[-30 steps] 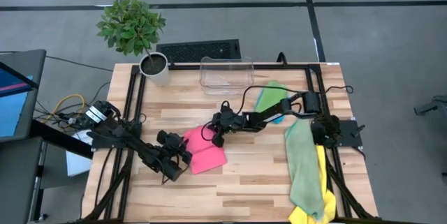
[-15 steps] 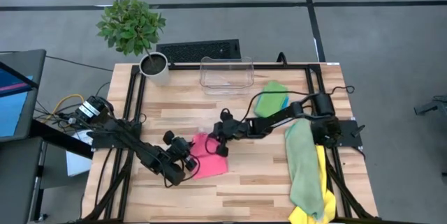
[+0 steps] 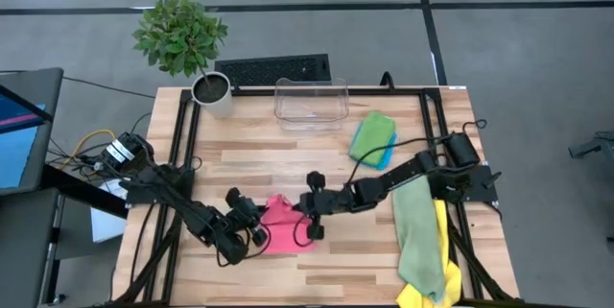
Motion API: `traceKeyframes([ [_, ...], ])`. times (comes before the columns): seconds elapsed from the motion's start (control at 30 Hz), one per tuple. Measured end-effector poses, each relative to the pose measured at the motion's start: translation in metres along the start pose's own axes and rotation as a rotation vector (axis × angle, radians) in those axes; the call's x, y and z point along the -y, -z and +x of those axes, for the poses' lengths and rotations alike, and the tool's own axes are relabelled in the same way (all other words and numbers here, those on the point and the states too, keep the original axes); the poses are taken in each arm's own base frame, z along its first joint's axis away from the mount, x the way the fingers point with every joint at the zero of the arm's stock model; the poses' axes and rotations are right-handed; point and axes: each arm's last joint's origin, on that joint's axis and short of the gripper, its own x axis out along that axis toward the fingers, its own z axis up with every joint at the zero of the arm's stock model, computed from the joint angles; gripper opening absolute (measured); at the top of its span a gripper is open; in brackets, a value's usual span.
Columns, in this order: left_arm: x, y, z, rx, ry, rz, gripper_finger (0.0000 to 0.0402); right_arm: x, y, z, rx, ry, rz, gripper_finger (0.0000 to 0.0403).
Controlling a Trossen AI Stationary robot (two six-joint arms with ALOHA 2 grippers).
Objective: Fold microfiber towels
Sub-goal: Fold pink microfiber towel
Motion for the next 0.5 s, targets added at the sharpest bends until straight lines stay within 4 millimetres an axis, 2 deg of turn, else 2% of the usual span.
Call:
traceKeyframes([
  [0.23, 0.014, 0.004, -0.013, 0.007, 0.123, 0.020, 0.0001, -0.037, 0.003, -0.009, 0.007, -0.076, -0.036, 0.0023],
  [0.5, 0.028, 0.010, -0.029, -0.012, 0.268, 0.070, 0.0001, -0.067, 0.007, -0.019, 0.023, -0.145, -0.100, 0.0029],
])
